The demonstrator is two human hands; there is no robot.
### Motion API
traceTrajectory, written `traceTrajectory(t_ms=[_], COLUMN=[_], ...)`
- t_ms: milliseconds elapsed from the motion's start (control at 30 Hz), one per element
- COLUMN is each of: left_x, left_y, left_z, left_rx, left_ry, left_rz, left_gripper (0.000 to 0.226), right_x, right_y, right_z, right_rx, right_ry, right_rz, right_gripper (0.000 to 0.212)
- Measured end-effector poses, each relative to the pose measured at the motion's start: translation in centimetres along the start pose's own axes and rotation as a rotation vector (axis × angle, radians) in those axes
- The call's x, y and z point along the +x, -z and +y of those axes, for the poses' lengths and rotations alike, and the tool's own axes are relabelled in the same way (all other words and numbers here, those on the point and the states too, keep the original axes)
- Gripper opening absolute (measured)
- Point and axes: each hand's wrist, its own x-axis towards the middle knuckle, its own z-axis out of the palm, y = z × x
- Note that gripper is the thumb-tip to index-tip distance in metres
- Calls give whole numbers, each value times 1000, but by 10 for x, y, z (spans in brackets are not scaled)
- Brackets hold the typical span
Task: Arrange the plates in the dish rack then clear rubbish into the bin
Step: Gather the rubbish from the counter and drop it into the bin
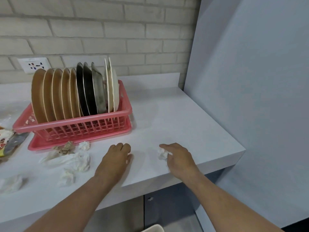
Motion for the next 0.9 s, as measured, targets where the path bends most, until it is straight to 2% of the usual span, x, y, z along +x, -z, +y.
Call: traceTrajectory(t_ms=[100,200,267,367,467,567,633,733,800,867,900], left_x=[-8,-15,-22,-34,-49,-72,-92,-126,-146,-163,-170], left_y=[7,17,23,33,43,47,43,30,19,8,2], left_z=[7,11,10,8,1,-6,-15,-32,-42,-48,-50], left_rx=[-93,-130,-147,-167,-204,-252,-258,-293,-296,-265,-234], left_ry=[-8,-31,-51,-69,-83,-100,-120,-157,-177,-180,-182], left_rz=[29,38,36,54,61,28,-40,-174,-252,-310,-324], left_gripper=[14,12,11,14,17,17,16,17,24,37,44], right_x=[-7,-19,-27,-41,-52,-71,-89,-122,-143,-161,-169], right_y=[7,12,11,8,-4,-18,-32,-63,-84,-103,-111], right_z=[-12,-30,-40,-57,-62,-62,-60,-54,-49,-39,-36], right_rx=[207,275,332,304,201,200,212,372,405,249,177], right_ry=[-20,-26,-36,-54,-72,-107,-146,-241,-303,-305,-305], right_rz=[142,217,169,79,111,169,152,141,161,171,166], right_gripper=[45,39,32,7,24,9,15,30,28,20,23])
